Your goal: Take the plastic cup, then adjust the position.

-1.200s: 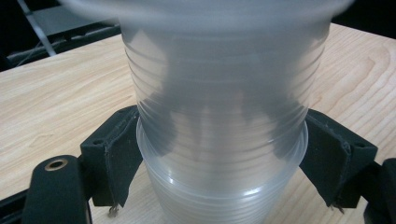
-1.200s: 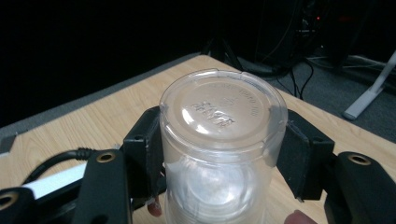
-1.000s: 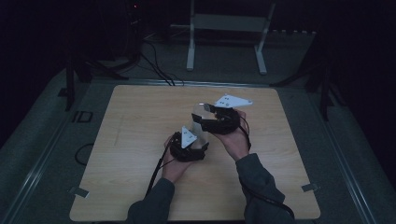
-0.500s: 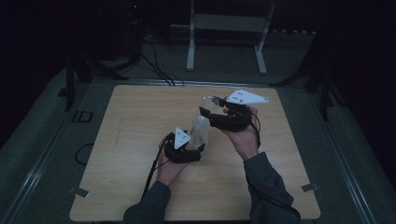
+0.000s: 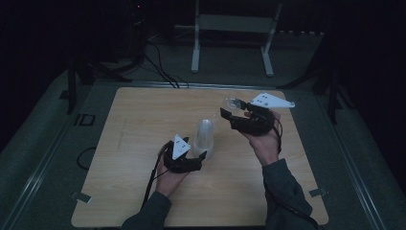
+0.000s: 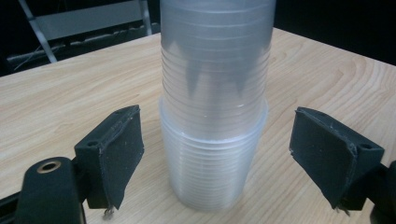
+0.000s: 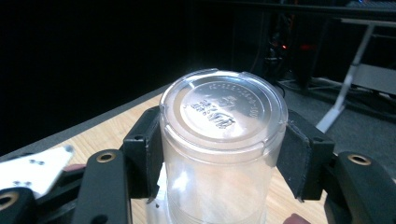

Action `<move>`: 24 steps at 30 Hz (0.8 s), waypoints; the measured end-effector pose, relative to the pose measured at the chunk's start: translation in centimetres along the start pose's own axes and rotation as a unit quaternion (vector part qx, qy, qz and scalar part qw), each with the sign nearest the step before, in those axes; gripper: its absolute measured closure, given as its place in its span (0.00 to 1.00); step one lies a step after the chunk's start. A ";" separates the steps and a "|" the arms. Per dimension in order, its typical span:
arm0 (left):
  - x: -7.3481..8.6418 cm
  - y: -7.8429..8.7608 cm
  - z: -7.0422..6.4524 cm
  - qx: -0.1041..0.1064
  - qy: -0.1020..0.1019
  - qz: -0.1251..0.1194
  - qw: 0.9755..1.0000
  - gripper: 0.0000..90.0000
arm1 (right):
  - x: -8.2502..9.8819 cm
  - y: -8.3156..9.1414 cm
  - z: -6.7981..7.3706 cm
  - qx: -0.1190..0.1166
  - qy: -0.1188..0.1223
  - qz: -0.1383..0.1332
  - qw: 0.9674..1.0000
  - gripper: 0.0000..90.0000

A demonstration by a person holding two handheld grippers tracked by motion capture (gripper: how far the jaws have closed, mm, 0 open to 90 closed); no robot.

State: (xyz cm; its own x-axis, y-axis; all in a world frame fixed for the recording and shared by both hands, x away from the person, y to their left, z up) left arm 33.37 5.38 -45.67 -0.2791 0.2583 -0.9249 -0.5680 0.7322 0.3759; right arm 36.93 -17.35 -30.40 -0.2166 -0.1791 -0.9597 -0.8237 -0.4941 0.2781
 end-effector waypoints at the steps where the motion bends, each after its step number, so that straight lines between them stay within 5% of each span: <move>1: 0.0 0.3 0.0 0.001 0.001 -0.006 1.000 0.20 | 0.4 0.2 -0.4 0.005 -0.003 0.002 1.000 0.44; 24: -1.5 1.6 -2.7 0.040 -0.026 -0.028 0.998 0.22 | 5.7 0.9 -4.1 0.046 -0.043 0.041 0.997 0.44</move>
State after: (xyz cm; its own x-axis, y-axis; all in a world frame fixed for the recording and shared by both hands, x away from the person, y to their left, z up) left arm 30.77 4.43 -43.49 -0.2070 0.2466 -0.9467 -0.5171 0.7939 0.3199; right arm 37.12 -22.28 -35.43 -0.3270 -0.1404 -0.9345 -0.8445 -0.4003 0.3556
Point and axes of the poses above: each handheld gripper's, and its own axes: y roughly backward along the jaws, x roughly out of its underside, z roughly to its left, the point moved 2 cm from there along -y, roughly forward along the jaws, and after that the axes turned 13 degrees about x, right-handed, at the moved point
